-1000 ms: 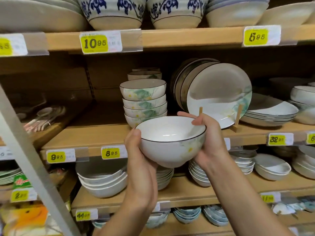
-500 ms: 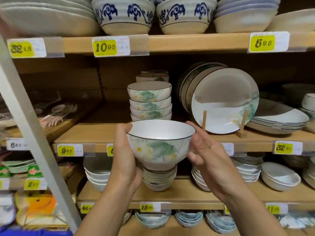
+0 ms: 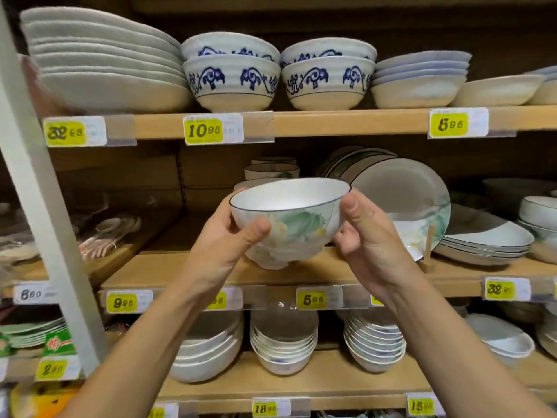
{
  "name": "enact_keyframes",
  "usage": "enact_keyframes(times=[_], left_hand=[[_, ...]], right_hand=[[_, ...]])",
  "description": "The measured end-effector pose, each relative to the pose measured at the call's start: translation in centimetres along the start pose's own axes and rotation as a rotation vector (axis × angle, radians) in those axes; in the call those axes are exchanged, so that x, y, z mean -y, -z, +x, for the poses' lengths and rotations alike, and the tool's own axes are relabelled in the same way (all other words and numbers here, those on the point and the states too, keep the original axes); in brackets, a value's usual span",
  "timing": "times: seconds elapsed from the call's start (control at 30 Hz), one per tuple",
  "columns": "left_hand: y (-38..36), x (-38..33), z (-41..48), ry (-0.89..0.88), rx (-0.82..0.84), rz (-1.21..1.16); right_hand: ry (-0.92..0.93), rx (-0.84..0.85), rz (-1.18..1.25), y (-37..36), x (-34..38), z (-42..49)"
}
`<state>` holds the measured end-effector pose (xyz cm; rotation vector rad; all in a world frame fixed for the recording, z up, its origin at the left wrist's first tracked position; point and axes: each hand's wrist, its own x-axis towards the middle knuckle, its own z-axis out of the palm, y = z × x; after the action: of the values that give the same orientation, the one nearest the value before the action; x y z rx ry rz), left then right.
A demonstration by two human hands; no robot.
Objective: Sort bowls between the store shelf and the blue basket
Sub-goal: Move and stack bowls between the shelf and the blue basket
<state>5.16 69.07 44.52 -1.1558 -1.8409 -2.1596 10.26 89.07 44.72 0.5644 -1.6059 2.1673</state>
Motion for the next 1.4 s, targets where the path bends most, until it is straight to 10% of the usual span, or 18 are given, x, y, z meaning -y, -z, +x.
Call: enact_keyframes(times=[0.63, 1.4], left_hand=[[3.8, -0.2, 7.5, -0.111, -0.023, -0.042], [5.7, 6.5, 11.9, 0.031, -0.091, -0.054]], right_hand=[[0.174, -0.097, -0.002, -2.2, -1.1, 6.9], [-0.058, -0.309, -0.369, 0.7, -6.6, 11.3]])
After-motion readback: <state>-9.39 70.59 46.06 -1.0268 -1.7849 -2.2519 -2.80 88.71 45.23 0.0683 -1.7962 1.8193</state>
